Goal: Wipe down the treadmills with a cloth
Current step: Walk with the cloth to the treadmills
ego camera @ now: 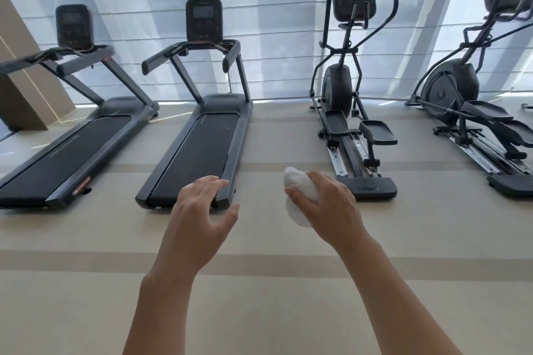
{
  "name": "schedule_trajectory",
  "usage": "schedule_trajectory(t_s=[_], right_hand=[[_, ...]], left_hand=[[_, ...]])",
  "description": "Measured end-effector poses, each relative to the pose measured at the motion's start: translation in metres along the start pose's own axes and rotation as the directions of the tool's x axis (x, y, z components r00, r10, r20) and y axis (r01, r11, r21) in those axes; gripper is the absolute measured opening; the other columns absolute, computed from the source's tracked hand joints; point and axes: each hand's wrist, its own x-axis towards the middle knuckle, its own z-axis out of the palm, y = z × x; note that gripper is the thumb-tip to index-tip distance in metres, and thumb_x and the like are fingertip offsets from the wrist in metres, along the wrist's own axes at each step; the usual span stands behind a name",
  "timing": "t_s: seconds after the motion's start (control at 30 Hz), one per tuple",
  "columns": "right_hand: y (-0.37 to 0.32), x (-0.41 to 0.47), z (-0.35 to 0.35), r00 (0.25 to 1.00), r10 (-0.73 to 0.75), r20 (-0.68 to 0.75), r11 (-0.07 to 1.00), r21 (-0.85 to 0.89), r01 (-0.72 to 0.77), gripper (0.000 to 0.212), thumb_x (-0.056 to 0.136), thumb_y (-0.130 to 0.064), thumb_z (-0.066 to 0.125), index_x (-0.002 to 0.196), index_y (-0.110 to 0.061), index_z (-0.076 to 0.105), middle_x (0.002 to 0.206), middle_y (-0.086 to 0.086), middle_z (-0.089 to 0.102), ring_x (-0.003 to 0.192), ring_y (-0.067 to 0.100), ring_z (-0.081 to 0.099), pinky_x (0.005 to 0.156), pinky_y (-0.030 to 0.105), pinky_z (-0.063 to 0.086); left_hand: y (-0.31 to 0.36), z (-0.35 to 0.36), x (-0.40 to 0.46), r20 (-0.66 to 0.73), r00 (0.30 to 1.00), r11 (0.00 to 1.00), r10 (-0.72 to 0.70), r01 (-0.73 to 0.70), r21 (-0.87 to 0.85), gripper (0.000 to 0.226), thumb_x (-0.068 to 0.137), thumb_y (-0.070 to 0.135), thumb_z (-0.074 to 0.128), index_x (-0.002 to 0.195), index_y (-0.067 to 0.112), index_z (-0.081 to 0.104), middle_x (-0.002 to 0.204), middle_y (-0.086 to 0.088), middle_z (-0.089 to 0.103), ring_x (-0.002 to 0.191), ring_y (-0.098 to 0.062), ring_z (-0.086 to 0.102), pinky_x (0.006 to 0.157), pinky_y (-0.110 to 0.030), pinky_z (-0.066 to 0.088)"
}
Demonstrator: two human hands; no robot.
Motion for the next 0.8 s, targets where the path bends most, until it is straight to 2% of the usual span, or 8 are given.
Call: schedule_trajectory(t_s=[0.17, 0.27, 0.37, 0.47, 0.57, 0.8], right_hand=[[0.041, 0.08, -0.004, 1.0, -0.021, 0.017, 1.0, 0.015, 0.02, 0.031, 0.096, -0.06, 0.061, 0.095, -0.03, 0.057, 0.08, -0.014, 0.056, 0.074, 0.014, 0.055, 0.071, 0.035, 0.041], [0.063, 0.122, -0.008, 0.999, -0.032, 0.013, 0.999, 0.025, 0.032, 0.032, 0.097, -0.059, 0.061, 0.101, -0.027, 0.061, 0.082, -0.014, 0.057, 0.075, 0.014, 0.056, 0.07, 0.034, 0.04], [0.083, 0.15, -0.009, 1.0, -0.018, -0.001, 0.999, 0.035, 0.018, 0.034, 0.097, -0.06, 0.06, 0.101, -0.026, 0.06, 0.083, -0.012, 0.059, 0.075, 0.015, 0.058, 0.071, 0.036, 0.045], [0.102, 0.168, -0.006, 1.0, 0.017, -0.021, 0.999, 0.05, -0.016, 0.033, 0.096, -0.061, 0.059, 0.098, -0.028, 0.058, 0.082, -0.013, 0.058, 0.075, 0.015, 0.059, 0.074, 0.039, 0.05], [0.115, 0.189, 0.002, 0.999, 0.031, -0.021, 0.999, 0.042, -0.03, 0.033, 0.096, -0.062, 0.059, 0.096, -0.029, 0.057, 0.081, -0.013, 0.058, 0.074, 0.015, 0.059, 0.076, 0.041, 0.052], [0.123, 0.253, 0.038, 1.0, 0.027, -0.017, 1.0, 0.005, -0.027, 0.035, 0.096, -0.064, 0.058, 0.095, -0.029, 0.057, 0.079, -0.013, 0.059, 0.074, 0.012, 0.058, 0.075, 0.04, 0.052]], left_hand=[[0.017, 0.037, 0.083, -0.006, 1.0, 1.0, -0.014, 0.014, -0.01, 0.049, 0.095, 0.053, 0.061, 0.138, 0.03, 0.063, 0.145, 0.016, 0.055, 0.14, -0.009, 0.042, 0.117, -0.034, 0.037], [0.026, 0.054, 0.124, 0.009, 1.0, 1.0, 0.006, -0.006, 0.019, 0.054, 0.092, 0.058, 0.054, 0.138, 0.032, 0.062, 0.144, 0.016, 0.056, 0.14, -0.008, 0.043, 0.116, -0.037, 0.039], [0.032, 0.069, 0.157, 0.033, 0.999, 0.999, 0.018, -0.019, 0.047, 0.053, 0.091, 0.057, 0.055, 0.138, 0.033, 0.062, 0.145, 0.016, 0.055, 0.141, -0.008, 0.043, 0.116, -0.038, 0.039], [0.034, 0.081, 0.185, 0.027, 0.999, 0.998, 0.028, -0.029, 0.048, 0.047, 0.095, 0.049, 0.065, 0.139, 0.031, 0.062, 0.145, 0.015, 0.055, 0.141, -0.008, 0.042, 0.116, -0.037, 0.038], [0.026, 0.091, 0.211, 0.023, 1.0, 0.999, 0.02, -0.021, 0.05, 0.046, 0.095, 0.043, 0.067, 0.139, 0.03, 0.062, 0.145, 0.015, 0.055, 0.141, -0.009, 0.041, 0.113, -0.032, 0.035], [-0.019, 0.11, 0.271, 0.004, 1.0, 0.999, 0.004, -0.004, 0.042, 0.046, 0.095, 0.045, 0.065, 0.138, 0.031, 0.062, 0.144, 0.015, 0.056, 0.14, -0.011, 0.044, 0.115, -0.039, 0.039]])
